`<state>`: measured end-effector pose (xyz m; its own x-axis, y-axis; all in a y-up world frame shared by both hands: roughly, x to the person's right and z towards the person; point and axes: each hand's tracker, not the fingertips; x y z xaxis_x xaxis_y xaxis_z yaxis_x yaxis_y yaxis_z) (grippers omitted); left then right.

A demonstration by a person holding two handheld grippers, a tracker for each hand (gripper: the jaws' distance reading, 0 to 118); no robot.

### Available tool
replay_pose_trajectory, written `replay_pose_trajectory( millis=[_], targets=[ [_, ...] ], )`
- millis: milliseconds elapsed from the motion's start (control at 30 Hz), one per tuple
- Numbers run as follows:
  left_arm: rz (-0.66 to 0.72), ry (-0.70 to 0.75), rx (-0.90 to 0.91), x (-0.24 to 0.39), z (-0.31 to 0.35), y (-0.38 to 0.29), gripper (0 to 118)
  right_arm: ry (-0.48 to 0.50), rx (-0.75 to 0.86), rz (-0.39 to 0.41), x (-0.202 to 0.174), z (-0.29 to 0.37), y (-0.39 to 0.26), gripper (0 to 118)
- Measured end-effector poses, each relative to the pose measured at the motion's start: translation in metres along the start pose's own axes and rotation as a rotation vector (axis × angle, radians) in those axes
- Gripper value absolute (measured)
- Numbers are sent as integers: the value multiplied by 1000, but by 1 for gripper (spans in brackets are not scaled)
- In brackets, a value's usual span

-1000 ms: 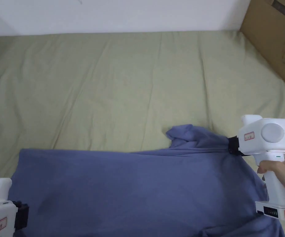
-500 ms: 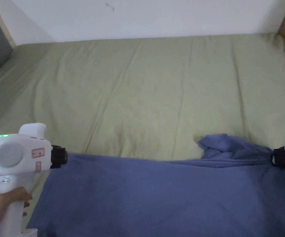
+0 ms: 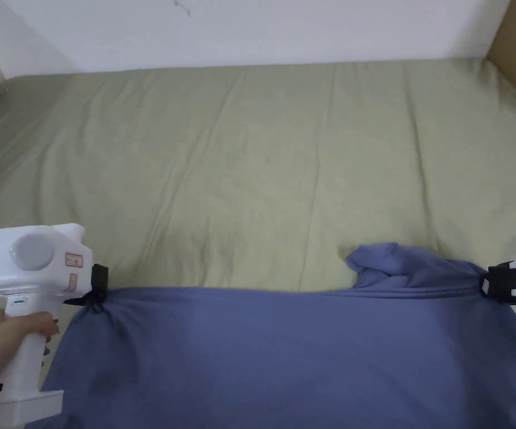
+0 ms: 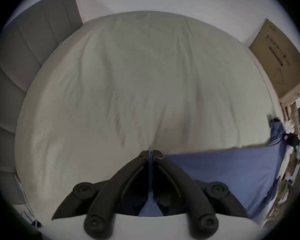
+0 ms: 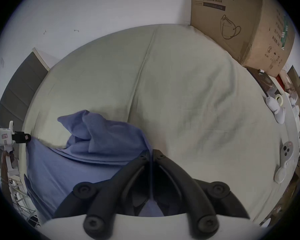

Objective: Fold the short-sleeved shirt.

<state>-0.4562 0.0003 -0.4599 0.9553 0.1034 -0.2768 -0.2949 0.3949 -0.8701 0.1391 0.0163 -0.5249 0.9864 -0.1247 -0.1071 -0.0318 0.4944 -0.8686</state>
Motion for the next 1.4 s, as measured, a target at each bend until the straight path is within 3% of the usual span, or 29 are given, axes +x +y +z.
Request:
replay_pose_trajectory(
  millis=[67, 300, 533, 767, 967, 1000, 1033, 1100, 1133, 1167, 1267, 1300, 1333, 1367, 1400],
  targets=[
    [-24, 35, 19, 3, 10, -1, 2, 24, 13, -23, 0, 12, 1, 2],
    [-52, -1, 133, 0, 91, -29, 2, 26, 87, 19, -5, 84, -14, 2],
    [-66, -32, 181, -25, 159, -111, 2, 19, 129, 61, -4, 158, -88, 2],
    [-58, -56, 84, -55, 158, -219, 2, 11, 34, -22, 12, 176, -212, 2],
    [2, -54, 21, -67, 139, -272, 4, 2, -59, -44, 17, 151, -269, 2],
    [14, -51, 23, -67, 140, -275, 11, -3, -54, -34, 15, 151, -271, 3],
    [25, -39, 26, -68, 142, -277, 26, -11, -48, -26, 12, 152, -271, 8],
    [33, 7, 33, -69, 146, -277, 81, -60, -38, -2, 7, 155, -267, 49],
    [39, 10, 46, -70, 150, -277, 96, -60, -31, 4, 5, 159, -266, 63],
    [54, -1, 72, -72, 157, -277, 101, -70, -20, 12, 2, 165, -262, 65],
    [115, -68, 131, -75, 178, -275, 99, -68, 42, 41, -10, 184, -251, 65],
    [127, -95, 143, -75, 184, -274, 92, -57, 78, 46, -14, 189, -247, 64],
    [147, -125, 170, -75, 190, -275, 75, -33, 106, 44, -20, 194, -243, 60],
    [158, -147, 195, -75, 196, -275, 33, -11, 126, 37, -26, 195, -240, 39],
    [159, -161, 202, -75, 194, -275, 1, 2, 144, 36, -33, 196, -238, 6]
  ],
)
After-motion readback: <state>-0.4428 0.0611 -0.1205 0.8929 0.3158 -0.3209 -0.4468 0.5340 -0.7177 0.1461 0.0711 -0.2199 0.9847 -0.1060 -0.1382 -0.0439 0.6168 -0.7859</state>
